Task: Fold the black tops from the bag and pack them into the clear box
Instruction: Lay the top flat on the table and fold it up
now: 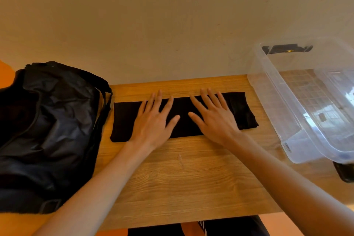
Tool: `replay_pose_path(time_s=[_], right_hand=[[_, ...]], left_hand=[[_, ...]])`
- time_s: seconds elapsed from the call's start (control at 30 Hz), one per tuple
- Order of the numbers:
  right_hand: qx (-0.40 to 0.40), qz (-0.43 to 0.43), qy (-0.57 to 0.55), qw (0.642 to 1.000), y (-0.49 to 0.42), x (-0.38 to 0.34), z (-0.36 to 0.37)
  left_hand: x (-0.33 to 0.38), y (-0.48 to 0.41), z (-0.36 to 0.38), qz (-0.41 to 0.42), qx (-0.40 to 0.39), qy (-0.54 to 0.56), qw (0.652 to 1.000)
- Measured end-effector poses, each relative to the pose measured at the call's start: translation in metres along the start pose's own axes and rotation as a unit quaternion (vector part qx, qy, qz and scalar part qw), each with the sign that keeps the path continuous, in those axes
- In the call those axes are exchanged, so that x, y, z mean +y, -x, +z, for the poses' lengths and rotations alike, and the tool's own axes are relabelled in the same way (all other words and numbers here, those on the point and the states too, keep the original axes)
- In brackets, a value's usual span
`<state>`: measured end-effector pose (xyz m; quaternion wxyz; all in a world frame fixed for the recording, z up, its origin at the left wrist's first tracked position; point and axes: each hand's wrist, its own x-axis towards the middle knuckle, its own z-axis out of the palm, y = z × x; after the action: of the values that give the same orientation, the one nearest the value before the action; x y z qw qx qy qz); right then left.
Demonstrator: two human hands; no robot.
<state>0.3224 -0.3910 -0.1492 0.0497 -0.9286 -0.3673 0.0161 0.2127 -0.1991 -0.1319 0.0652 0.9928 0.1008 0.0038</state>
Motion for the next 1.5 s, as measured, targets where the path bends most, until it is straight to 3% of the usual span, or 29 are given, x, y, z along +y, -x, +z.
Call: replay_pose_path(time_s=[0.17,0.4,0.6,0.73,0.93,1.37,1.5], right_hand=[[-0.020,0.049,0.000,0.999,0.000,0.014,0.008],[-0.045,0.114,-0.004,0.992,0.011,0.058,0.001],[-0.031,0.115,0.024,0.993,0.013,0.053,0.000],[-0.006,0.054,0.046,0.997,0.015,0.037,-0.001],[-0.040,0.079,0.064,0.994,0.015,0.041,0.001],[-0.097,0.123,-0.007,0.988,0.062,0.043,-0.005],[-0.056,0.112,0.016,0.992,0.066,0.033,-0.009]], left_hand=[[-0.012,0.001,0.019,-0.045,-0.035,-0.033,0.998],[-0.038,0.011,0.019,-0.097,-0.026,-0.045,0.994],[-0.035,0.006,0.017,-0.085,-0.016,-0.071,0.994],[-0.006,0.017,0.010,-0.113,0.044,-0.084,0.989],[0.007,0.029,0.021,-0.211,-0.030,-0.027,0.977],[-0.030,0.002,0.015,-0.091,-0.044,-0.041,0.994],[-0.004,0.007,0.014,-0.072,0.022,-0.048,0.996]])
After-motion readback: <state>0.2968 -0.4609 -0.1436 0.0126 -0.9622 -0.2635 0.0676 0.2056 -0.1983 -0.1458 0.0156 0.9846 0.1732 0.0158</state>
